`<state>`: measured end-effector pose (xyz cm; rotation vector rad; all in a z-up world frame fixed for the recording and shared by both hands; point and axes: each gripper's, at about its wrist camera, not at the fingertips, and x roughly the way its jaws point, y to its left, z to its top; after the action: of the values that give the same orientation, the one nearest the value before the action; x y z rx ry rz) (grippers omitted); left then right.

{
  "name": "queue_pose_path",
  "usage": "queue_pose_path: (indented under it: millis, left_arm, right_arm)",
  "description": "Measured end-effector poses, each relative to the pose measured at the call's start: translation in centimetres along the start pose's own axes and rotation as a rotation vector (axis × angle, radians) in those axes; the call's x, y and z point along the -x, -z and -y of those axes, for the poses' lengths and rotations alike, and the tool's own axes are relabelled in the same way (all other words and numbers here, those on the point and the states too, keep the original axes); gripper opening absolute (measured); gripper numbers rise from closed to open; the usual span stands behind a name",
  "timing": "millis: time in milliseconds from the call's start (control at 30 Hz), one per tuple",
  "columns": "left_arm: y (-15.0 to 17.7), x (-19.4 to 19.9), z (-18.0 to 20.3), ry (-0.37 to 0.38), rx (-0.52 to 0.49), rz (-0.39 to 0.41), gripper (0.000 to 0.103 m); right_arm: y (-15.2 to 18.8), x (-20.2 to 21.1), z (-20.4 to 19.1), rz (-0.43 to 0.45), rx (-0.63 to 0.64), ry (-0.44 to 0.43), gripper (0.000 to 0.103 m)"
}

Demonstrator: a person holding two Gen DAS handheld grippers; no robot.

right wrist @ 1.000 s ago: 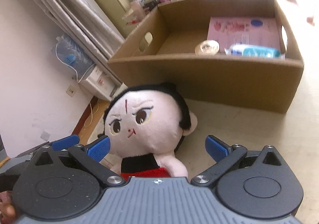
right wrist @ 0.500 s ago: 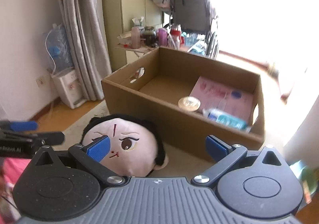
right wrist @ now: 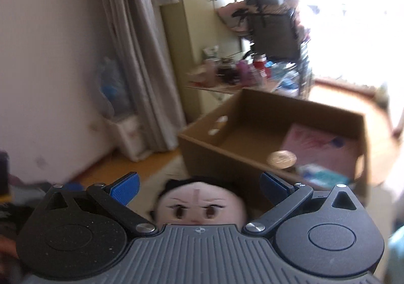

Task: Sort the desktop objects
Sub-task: 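Lift the plush doll with the right gripper toward the box, then carry the held doll over the box rim with the right gripper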

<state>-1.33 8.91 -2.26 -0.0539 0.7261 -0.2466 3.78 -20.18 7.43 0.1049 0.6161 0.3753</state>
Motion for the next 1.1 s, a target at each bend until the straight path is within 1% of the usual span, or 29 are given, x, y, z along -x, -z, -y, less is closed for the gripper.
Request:
queue_pose_path:
  millis: [100, 200, 300, 367, 433, 567, 733, 900, 1000, 1100]
  left_arm:
    - [0.3, 0.5, -0.8, 0.029, 0.019, 0.006, 0.103]
    - [0.5, 0.4, -1.3, 0.084, 0.039, -0.016, 0.103]
    - [0.6, -0.5, -1.3, 0.142, 0.067, -0.074, 0.103]
    - [0.6, -1.2, -1.0, 0.186, 0.079, -0.110, 0.103]
    - [0.6, -1.7, -0.5, 0.233, 0.082, -0.141, 0.103]
    - [0.5, -3.0, 0.7, 0.300, 0.076, -0.195, 0.103]
    - [0.5, -5.7, 1.5, 0.344, 0.090, -0.293, 0.103]
    - [0.3, -8.7, 1.0, 0.398, 0.162, -0.387, 0.103]
    - [0.3, -10.1, 1.1, 0.429, 0.177, -0.424, 0.103]
    - [0.4, -11.2, 1.7, 0.462, 0.165, -0.455, 0.103]
  right_arm:
    - [0.1, -0.6, 1.0, -0.028, -0.067, -0.001, 0.103]
    - [0.5, -1.0, 2.3, -0.048, -0.146, -0.027, 0.103]
    - [1.4, -1.6, 3.4, -0.078, -0.217, -0.050, 0.103]
    - [1.8, -2.2, 4.2, -0.106, -0.250, -0.050, 0.103]
    - [2.2, -2.9, 4.8, -0.137, -0.270, -0.050, 0.103]
    - [2.5, -4.5, 5.9, -0.178, -0.317, -0.078, 0.103]
    - [3.2, -6.7, 7.2, -0.219, -0.362, -0.106, 0.103]
    - [4.1, -9.1, 8.9, -0.263, -0.423, -0.125, 0.103]
    - [4.6, -10.4, 9.8, -0.281, -0.462, -0.140, 0.103]
    - [5.1, -11.6, 10.6, -0.307, -0.504, -0.162, 0.103]
